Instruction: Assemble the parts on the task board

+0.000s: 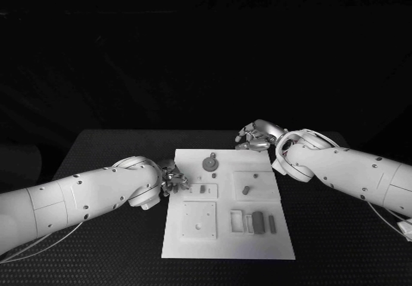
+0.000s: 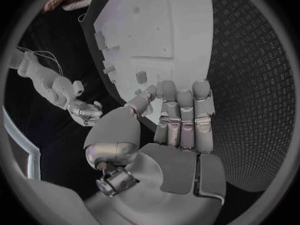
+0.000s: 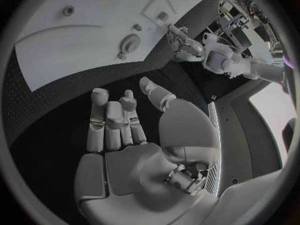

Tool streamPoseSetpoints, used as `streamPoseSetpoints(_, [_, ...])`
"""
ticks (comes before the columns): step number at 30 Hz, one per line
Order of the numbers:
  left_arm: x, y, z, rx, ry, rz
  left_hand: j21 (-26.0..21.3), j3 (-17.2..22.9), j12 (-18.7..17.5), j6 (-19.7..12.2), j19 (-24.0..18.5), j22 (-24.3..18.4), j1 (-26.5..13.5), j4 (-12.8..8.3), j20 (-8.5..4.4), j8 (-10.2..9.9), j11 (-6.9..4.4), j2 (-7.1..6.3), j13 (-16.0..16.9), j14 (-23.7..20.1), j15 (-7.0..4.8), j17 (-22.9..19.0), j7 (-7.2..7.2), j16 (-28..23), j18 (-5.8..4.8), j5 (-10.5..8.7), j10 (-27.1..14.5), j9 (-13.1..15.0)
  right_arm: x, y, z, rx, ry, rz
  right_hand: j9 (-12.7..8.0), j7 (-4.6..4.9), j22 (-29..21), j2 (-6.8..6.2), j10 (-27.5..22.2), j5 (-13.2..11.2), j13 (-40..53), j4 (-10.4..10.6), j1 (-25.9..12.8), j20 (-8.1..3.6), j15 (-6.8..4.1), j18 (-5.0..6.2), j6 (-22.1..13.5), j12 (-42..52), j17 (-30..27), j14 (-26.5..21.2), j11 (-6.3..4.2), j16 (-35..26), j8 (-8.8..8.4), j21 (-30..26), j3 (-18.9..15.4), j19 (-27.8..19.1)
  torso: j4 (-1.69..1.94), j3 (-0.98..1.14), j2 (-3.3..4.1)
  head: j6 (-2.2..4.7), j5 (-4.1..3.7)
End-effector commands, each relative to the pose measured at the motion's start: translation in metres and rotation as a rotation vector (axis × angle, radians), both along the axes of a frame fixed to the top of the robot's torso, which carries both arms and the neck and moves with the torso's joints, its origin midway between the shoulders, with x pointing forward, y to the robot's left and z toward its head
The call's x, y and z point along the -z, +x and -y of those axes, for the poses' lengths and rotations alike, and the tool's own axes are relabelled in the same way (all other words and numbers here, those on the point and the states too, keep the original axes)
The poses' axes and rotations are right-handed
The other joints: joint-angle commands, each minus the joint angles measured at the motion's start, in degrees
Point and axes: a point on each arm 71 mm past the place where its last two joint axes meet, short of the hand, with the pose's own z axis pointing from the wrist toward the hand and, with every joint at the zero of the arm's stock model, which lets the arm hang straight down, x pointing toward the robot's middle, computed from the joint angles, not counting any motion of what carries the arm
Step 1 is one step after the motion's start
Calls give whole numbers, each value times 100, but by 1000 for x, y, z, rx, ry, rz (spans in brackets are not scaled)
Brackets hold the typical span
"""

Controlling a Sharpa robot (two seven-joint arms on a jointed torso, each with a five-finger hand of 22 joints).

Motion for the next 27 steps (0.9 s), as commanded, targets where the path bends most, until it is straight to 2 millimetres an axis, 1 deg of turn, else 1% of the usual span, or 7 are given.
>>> streamPoseSetpoints(1, [0, 0, 5, 10, 15, 29, 32, 20, 38, 82, -2, 135, 9, 3, -21, 363, -46, 66, 4, -11, -28, 6, -58, -2, 266, -40, 45, 91, 1, -1, -2, -17, -3, -6, 8, 140, 88, 48, -24, 16, -7, -40, -6, -23, 4, 83, 81, 9, -8, -22, 4, -39, -35, -37, -2, 23, -5, 1, 3, -3, -5])
streamPoseSetpoints(7, [6, -3, 11, 24, 21, 16, 36, 25, 42, 80, -2, 136, 9, 2, -23, 365, -46, 67, 6, -9, -29, 7, -58, 0, 266, -46, 48, 89, 0, -1, -2, -17, -3, -5, 9, 140, 88, 49, -25, 15, -8, -41, -7, -23, 4, 83, 81, 9, -9, -23, 4, -40, -36, -38, -3, 23, -11, -4, 8, -3, -16])
streamPoseSetpoints(15, [9, -5, 17, 40, 30, 9, 48, 28, 54, 81, 4, 136, 2, 5, -27, 373, -48, 68, 11, -1, -32, 11, -59, 9, 265, -53, 57, 85, 1, -1, -2, -17, -3, -6, 10, 140, 88, 49, -25, 15, -9, -44, -6, -22, 4, 83, 81, 10, -9, -23, 4, -40, -37, -39, -3, 23, -7, 1, 6, -17, -31])
streamPoseSetpoints(27, [10, -6, 15, 54, 64, -6, 70, 25, 72, 91, 14, 138, -15, 9, -34, 391, -53, 58, 20, 10, -39, 20, -65, 24, 263, -57, 67, 81, 1, -1, 0, -16, -4, -6, 11, 140, 88, 51, -26, 15, -11, -46, -7, -21, 4, 83, 81, 11, -9, -23, 4, -41, -37, -40, -4, 23, -6, 3, 6, -30, -35])
